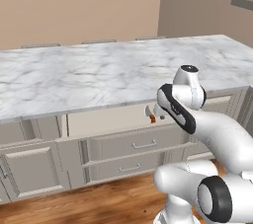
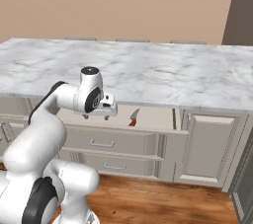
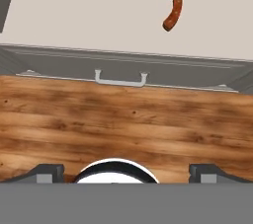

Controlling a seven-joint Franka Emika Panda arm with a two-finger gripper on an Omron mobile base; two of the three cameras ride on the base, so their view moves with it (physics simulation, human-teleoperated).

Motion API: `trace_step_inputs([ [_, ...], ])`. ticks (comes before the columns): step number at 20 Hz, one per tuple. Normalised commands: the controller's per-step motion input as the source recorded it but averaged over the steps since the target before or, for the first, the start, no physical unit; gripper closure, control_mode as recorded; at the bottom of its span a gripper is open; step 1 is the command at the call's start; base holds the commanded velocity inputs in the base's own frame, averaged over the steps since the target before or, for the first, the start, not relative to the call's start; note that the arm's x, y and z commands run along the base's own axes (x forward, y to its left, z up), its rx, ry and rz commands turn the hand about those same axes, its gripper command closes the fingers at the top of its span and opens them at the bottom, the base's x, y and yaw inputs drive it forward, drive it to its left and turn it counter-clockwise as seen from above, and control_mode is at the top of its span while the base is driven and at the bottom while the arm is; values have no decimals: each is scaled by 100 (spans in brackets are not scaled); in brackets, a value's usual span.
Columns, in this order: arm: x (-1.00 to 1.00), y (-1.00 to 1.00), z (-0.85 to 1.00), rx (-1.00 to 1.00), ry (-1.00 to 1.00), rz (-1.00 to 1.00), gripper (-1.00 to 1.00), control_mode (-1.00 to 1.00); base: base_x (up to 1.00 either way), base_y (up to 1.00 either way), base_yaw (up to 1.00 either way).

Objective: Pick up the knife from the drawer and place it on the cutting board. Then place the meat from the plate to the cutting board.

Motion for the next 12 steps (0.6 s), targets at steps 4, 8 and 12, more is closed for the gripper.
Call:
trace_step_inputs([
  [4,38,-4,-22,0,0,1,-100,-100,0,0,0],
  [8,43,-1,-22,0,3,0,-100,-100,0,0,0],
  [12,47,0,-28,0,6,0,-100,-100,0,0,0],
])
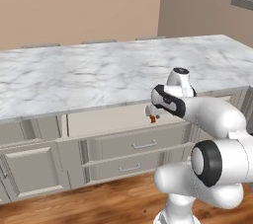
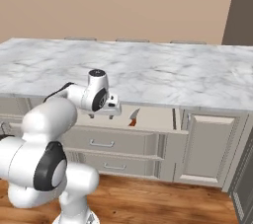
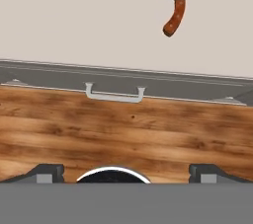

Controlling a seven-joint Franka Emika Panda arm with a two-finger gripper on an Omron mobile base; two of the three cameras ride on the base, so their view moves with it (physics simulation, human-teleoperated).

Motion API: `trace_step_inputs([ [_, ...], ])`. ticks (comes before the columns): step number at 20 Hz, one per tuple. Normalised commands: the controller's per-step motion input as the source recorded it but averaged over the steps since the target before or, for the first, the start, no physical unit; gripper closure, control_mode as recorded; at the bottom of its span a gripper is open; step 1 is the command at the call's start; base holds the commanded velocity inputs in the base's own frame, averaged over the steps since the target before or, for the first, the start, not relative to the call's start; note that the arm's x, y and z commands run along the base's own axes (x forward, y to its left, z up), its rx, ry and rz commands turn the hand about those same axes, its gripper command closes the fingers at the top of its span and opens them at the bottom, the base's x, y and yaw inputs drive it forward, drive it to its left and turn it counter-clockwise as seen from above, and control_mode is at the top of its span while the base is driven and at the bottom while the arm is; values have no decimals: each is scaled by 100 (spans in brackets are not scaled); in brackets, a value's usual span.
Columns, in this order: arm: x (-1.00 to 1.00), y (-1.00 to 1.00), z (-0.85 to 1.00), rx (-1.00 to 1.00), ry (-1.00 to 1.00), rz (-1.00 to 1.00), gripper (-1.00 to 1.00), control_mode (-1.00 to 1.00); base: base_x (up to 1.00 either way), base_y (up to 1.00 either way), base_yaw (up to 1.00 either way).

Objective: Pick up the knife from the drawer and place it on the cutting board. Then place the meat from the plate to the cutting board.

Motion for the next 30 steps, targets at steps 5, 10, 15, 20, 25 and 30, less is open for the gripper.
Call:
trace_step_inputs([
  [5,37,0,-29,0,8,0,-100,-100,0,0,0],
  [10,41,0,-30,0,4,0,-100,-100,0,0,0],
  [15,36,-3,-26,0,2,0,-100,-100,0,0,0],
  [20,33,-4,-31,0,0,0,-100,-100,0,0,0],
  [25,30,-9,-31,0,0,0,-100,-100,0,0,0],
  [30,24,-4,-28,0,0,0,-100,-100,0,0,0],
])
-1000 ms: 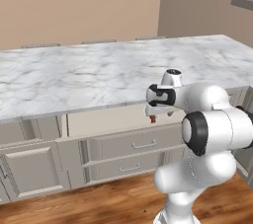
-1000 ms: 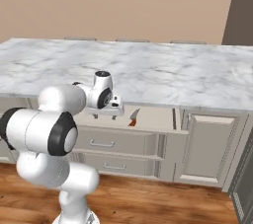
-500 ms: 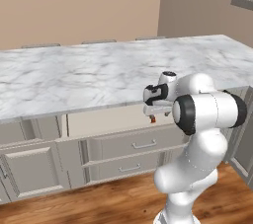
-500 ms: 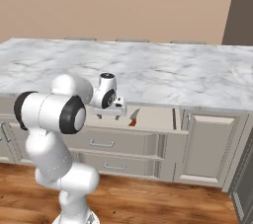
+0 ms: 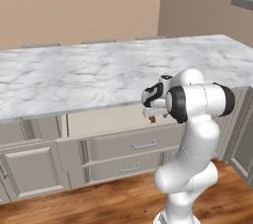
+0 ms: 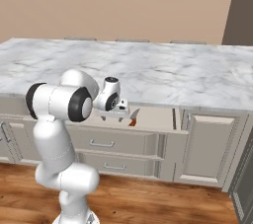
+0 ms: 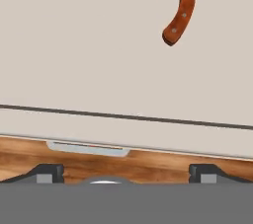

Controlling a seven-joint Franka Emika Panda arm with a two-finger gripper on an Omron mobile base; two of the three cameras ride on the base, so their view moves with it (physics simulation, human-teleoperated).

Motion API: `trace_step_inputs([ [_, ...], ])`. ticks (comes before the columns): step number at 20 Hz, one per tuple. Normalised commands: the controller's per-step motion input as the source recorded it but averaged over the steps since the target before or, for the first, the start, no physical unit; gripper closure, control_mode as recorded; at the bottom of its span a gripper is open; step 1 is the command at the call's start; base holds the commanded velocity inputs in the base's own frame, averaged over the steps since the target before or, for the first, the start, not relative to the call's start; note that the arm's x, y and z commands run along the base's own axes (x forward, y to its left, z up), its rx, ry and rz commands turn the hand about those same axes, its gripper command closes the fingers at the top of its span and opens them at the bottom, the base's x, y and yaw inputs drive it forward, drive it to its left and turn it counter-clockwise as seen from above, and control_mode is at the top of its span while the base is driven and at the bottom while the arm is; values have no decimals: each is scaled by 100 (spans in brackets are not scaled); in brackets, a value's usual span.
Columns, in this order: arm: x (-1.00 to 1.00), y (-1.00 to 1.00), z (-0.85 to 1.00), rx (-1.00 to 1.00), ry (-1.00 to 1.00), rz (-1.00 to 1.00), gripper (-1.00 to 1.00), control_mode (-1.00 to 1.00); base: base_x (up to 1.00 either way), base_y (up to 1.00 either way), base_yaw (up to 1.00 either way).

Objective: Pick up the knife from the drawer and place it on the cutting board. Then place the meat from the plate to the cutting board.

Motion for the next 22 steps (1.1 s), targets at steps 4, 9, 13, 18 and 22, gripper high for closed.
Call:
trace_step_inputs([
  [4,23,0,-19,0,1,0,-100,-100,0,0,0],
  [9,21,0,-19,0,0,0,-100,-100,0,0,0],
  [13,22,0,-26,0,0,0,-100,-100,0,0,0],
  [18,14,0,-25,0,0,0,-100,-100,0,0,0],
  [22,13,0,-24,0,0,0,-100,-100,0,0,0],
])
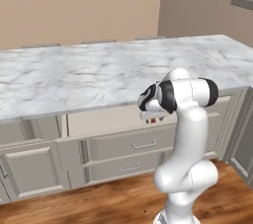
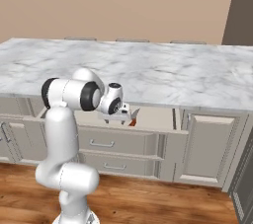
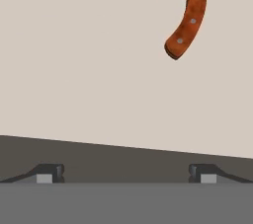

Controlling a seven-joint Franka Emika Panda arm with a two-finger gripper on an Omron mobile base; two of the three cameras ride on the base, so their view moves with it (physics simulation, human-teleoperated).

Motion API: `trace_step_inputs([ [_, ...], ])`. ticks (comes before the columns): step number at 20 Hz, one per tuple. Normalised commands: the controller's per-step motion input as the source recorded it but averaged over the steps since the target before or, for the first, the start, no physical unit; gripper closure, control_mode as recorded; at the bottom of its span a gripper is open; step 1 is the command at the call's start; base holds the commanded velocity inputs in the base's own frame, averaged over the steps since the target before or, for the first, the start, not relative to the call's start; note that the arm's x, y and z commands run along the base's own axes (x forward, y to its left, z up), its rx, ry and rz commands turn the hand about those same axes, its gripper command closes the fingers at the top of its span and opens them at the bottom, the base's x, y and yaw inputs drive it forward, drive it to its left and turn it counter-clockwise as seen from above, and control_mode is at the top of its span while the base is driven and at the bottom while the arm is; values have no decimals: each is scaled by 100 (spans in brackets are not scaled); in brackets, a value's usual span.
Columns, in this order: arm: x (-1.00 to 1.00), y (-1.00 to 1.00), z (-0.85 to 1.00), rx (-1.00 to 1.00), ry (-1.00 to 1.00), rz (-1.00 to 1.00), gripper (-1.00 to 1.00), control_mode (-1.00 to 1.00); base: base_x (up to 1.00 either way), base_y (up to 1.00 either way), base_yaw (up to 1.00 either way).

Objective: Pick up the knife from the drawer and place it on the cutting board. Then place the meat from the plate to the cutting board.

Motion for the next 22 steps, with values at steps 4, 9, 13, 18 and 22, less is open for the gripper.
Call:
trace_step_inputs([
  [4,12,-2,-18,0,0,0,-100,-100,0,0,0],
  [9,0,-14,-4,1,4,0,-100,-100,0,0,0],
  [13,-4,-15,0,1,23,0,-100,-100,0,0,0],
  [18,-7,-10,0,0,30,0,-100,-100,0,0,0],
  [22,-1,-5,2,0,30,0,-100,-100,0,0,0],
])
